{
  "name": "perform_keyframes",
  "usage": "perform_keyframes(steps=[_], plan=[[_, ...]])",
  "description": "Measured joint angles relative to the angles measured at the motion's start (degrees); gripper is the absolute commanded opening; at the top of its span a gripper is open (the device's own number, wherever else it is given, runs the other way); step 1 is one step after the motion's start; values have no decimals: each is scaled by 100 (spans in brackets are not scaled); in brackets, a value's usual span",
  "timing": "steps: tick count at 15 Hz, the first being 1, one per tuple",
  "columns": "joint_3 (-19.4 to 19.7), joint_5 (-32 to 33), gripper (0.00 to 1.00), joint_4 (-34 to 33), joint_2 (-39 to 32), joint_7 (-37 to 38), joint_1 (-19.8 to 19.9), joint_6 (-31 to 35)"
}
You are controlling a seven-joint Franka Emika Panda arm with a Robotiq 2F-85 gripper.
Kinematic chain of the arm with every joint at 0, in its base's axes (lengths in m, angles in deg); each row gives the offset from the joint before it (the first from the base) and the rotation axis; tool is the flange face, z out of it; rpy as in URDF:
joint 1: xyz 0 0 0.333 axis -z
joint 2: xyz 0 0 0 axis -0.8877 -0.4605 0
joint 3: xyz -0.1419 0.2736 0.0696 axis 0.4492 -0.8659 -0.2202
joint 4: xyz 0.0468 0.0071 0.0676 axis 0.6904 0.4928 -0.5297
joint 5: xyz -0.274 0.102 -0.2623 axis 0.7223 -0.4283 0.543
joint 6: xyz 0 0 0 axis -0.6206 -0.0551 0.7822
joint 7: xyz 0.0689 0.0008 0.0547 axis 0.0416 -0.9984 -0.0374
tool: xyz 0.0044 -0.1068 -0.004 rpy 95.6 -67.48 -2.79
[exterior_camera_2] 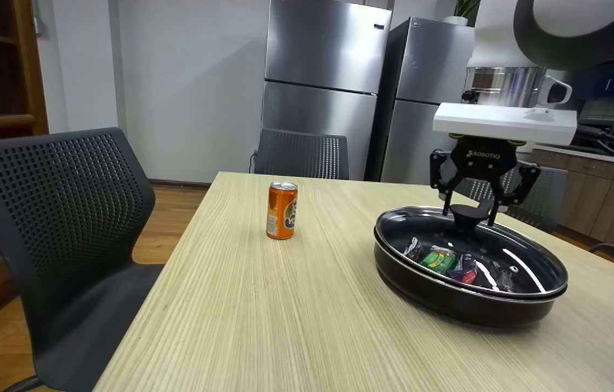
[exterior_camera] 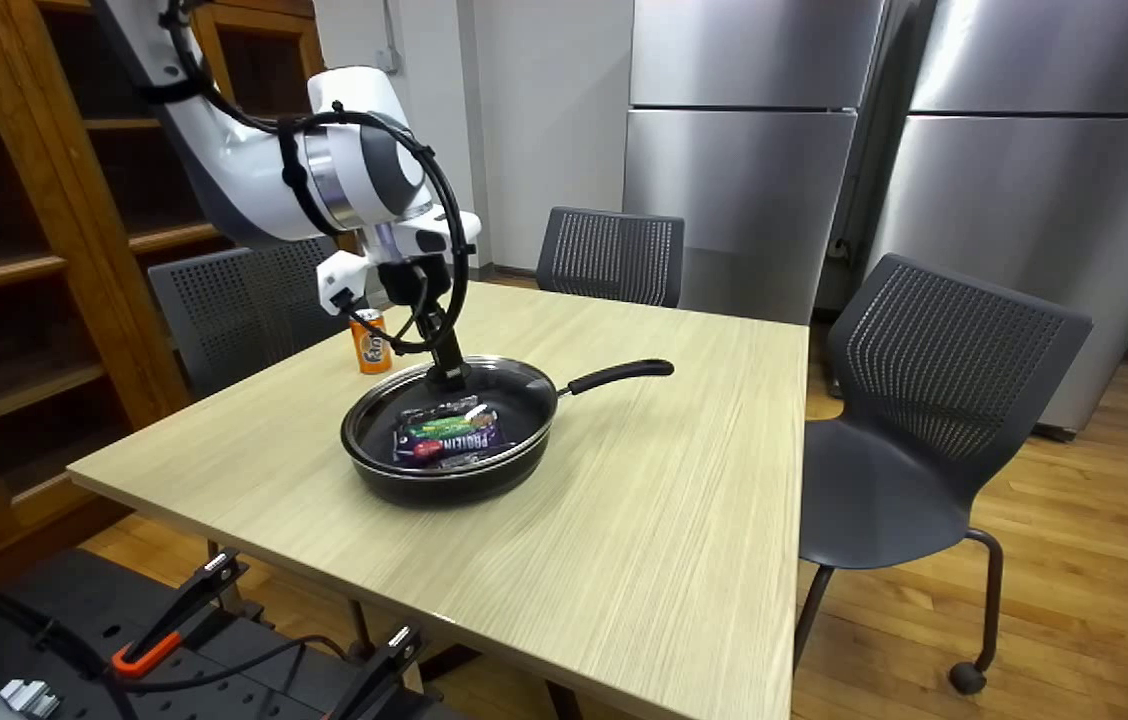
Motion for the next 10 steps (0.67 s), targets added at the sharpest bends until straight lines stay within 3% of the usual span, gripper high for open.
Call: perform_keyframes(steps=[8, 9, 10], plan=[[-3, -31, 39, -72, -71, -2, -20, -8], [-3, -31, 79, -74, -72, -2, -22, -9], [-3, -31, 92, -75, -72, -6, -23, -9]])
